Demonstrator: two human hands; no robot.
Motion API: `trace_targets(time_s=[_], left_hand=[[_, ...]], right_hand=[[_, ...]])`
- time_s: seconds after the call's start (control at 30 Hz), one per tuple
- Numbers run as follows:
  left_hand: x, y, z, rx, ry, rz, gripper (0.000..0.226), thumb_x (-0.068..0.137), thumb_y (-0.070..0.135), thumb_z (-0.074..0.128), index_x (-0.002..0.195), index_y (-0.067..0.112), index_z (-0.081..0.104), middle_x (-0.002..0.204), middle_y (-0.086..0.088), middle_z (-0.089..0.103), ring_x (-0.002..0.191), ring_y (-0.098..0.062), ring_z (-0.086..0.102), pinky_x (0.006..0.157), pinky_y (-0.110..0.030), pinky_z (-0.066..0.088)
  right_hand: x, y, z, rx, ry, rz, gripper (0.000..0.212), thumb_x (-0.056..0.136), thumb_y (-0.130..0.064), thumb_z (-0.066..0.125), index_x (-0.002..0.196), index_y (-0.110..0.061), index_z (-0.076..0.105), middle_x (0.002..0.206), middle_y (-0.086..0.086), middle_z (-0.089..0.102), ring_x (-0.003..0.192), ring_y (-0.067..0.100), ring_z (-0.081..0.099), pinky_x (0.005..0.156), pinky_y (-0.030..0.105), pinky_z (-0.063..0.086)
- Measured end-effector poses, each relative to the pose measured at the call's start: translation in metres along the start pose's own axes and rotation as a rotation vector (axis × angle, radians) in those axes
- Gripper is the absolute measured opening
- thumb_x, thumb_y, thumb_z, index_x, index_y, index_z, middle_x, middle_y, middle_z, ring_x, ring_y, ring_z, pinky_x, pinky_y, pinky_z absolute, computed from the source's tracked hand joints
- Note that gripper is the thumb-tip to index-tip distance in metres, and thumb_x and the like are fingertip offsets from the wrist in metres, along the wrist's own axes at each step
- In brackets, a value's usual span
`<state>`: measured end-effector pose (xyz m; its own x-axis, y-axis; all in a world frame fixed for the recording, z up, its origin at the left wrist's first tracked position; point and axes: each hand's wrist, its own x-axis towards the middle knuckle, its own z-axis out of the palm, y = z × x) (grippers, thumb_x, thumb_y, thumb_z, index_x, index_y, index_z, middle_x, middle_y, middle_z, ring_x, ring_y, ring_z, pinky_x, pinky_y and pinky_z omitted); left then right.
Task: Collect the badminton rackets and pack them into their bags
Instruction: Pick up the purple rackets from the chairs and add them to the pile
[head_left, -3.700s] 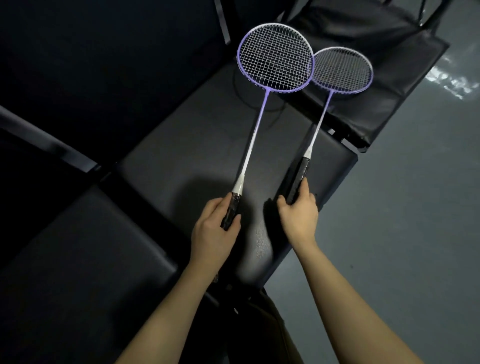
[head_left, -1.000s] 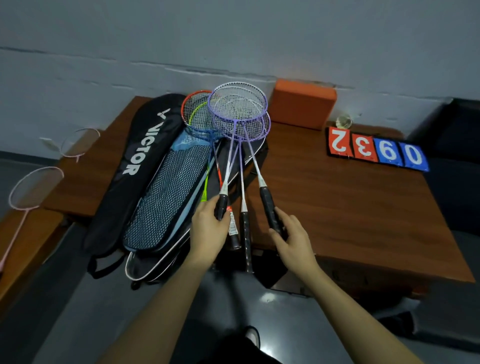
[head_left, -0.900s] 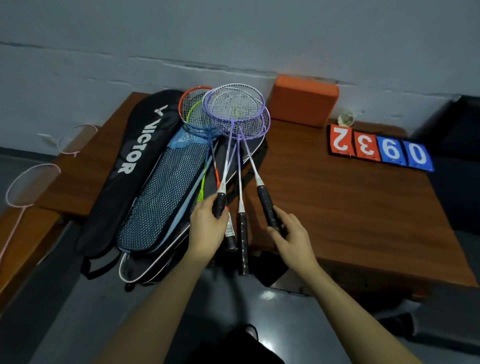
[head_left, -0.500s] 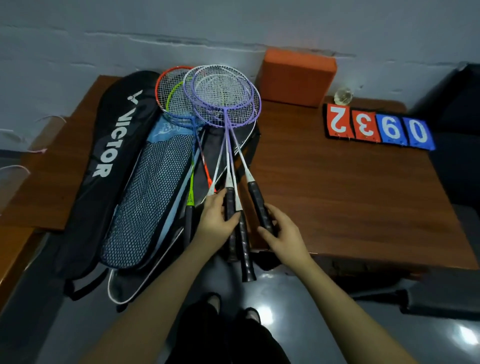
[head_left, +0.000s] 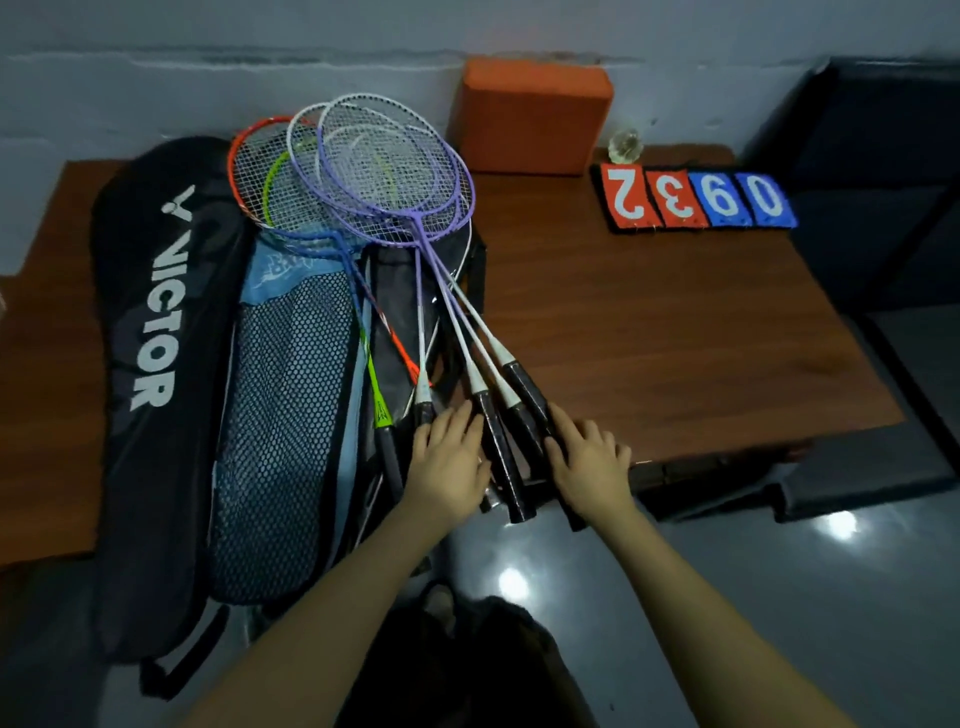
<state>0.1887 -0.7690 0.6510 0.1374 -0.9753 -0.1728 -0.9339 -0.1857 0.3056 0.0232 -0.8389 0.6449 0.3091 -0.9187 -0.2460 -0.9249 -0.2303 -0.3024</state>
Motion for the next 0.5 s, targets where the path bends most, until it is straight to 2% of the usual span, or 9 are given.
trace_targets(time_s=[0.17,0.3,0.43,0.5], left_hand=[[-0.016,-0.011,-0.016,-0.027,0.060,0.051,0.054,0.094,0.034,0.042,0.143,0.016,0.026,0.154,-0.004,0.015,0.139,-0.022,0.015,0.110,-0.038,0.012],[-0.044,-0.016,-0.031,-0.011,0.153,0.069,0.049,0.092,0.030,0.047,0.137,0.012,0.038,0.146,-0.011,0.031,0.131,-0.028,0.032,0.107,-0.040,0.020],[-0.094,-0.024,-0.041,-0.017,0.240,0.046,0.041,0.085,0.024,0.058,0.122,0.006,0.054,0.127,-0.016,0.052,0.113,-0.034,0.051,0.095,-0.044,0.036],[-0.130,-0.030,-0.041,-0.007,0.282,0.027,0.040,0.083,0.029,0.049,0.113,0.005,0.060,0.115,-0.015,0.059,0.102,-0.034,0.058,0.086,-0.043,0.043]], right_hand=[[-0.017,-0.010,-0.012,-0.061,0.094,-0.012,0.044,0.098,-0.033,0.037,0.140,-0.019,0.036,0.130,0.010,0.048,0.118,0.033,0.042,0.098,0.044,0.027],[-0.045,-0.024,-0.019,-0.111,0.186,-0.140,0.041,0.097,-0.029,0.042,0.133,-0.010,0.045,0.122,0.013,0.055,0.110,0.034,0.049,0.092,0.043,0.033],[-0.087,-0.037,-0.012,-0.093,0.263,-0.259,0.035,0.094,-0.025,0.051,0.123,-0.006,0.055,0.112,0.014,0.062,0.100,0.036,0.056,0.084,0.044,0.042],[-0.113,-0.043,-0.002,-0.078,0.298,-0.328,0.030,0.093,-0.022,0.053,0.118,-0.006,0.059,0.105,0.013,0.064,0.094,0.035,0.059,0.079,0.044,0.046]])
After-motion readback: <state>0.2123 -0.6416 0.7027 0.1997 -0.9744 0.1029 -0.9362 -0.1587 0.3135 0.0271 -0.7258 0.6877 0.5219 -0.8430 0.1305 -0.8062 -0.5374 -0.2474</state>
